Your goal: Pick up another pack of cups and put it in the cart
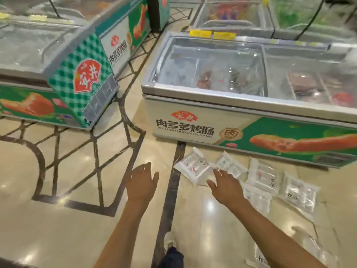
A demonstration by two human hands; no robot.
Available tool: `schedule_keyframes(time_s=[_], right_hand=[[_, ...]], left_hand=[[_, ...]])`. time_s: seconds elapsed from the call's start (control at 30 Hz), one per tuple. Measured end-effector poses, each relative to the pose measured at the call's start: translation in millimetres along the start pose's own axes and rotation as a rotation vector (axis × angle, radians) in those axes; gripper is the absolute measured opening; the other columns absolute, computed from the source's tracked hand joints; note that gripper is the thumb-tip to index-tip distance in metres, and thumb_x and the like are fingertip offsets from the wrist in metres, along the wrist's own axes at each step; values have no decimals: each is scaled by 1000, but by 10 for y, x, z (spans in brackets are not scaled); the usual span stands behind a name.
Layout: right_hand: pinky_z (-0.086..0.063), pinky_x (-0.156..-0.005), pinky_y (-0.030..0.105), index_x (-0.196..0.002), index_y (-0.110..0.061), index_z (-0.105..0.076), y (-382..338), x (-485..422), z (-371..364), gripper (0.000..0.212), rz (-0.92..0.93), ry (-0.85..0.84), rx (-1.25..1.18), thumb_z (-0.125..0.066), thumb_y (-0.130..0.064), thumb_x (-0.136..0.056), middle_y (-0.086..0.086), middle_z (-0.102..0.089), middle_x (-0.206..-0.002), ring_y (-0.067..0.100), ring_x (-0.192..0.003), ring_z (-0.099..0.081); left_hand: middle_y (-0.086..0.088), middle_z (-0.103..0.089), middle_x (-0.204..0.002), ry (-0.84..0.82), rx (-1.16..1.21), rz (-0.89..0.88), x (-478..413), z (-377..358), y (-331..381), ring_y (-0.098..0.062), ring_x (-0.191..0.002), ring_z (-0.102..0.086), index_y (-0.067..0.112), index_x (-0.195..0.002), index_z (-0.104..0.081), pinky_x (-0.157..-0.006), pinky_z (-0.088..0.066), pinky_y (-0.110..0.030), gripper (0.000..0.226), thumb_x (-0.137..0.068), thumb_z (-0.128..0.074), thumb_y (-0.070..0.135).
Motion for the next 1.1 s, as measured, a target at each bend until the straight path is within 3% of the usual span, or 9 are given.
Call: schedule_keyframes(time_s=[0.23,0.43,0.6,0.7,0.93,1.1], right_hand=[[-35,-110,42,-154,-21,-33,223,-901,-38,60,-185,-42,-96,-31,-53,-104,7,-35,-160,29,-141,-40],[-36,-107,41,-151,-20,-36,611,-1849,-446,56,-270,-150,-141,-29,-51,-105,8,-37,-157,30,-138,-42],[-33,-108,40,-146,-21,-43,1007,-2554,-811,54,-349,-193,-126,-32,-52,-103,4,-45,-150,26,-135,-43],[-30,-112,41,-144,-20,-44,1232,-2987,-1254,53,-399,-269,-143,-33,-51,-103,4,-46,-147,26,-138,-38],[-28,-115,42,-146,-20,-41,1512,-4208,-2889,54,-447,-320,-129,-30,-52,-103,5,-42,-150,27,-141,-35],[-29,-114,43,-145,-19,-41,1611,-5021,-4221,54,-499,-342,-192,-32,-50,-102,6,-41,-151,27,-140,-36]], left_hand=[[-4,-66,-133,-100,-159,-177,-1427,-475,410,-25,-123,-61,20,-138,-57,-104,-45,-43,50,-98,-49,49],[-2,-61,-137,-235,-274,-256,-2358,-1396,758,-23,-133,-51,22,-142,-53,-115,-32,-45,52,-99,-44,49],[-9,-67,-131,-250,-317,-330,-2958,-2085,1071,-29,-128,-57,15,-134,-63,-114,-34,-50,50,-98,-47,45],[-12,-68,-127,-304,-360,-375,-3344,-2718,1204,-32,-125,-58,12,-132,-63,-112,-36,-51,52,-97,-44,44],[-2,-54,-146,-511,-540,-449,-4225,-4870,1259,-21,-143,-39,21,-146,-47,-120,-17,-43,55,-101,-39,51],[-2,-53,-146,-549,-636,-506,-4711,-6348,1050,-21,-141,-40,22,-146,-44,-119,-19,-43,55,-102,-33,53]])
Point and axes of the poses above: each hand's wrist, its own x-axis away from the middle knuckle, its own z-axis out of the back of the hand, y = z × x, the point moved 10 cm from there along -x, towards the middle knuckle
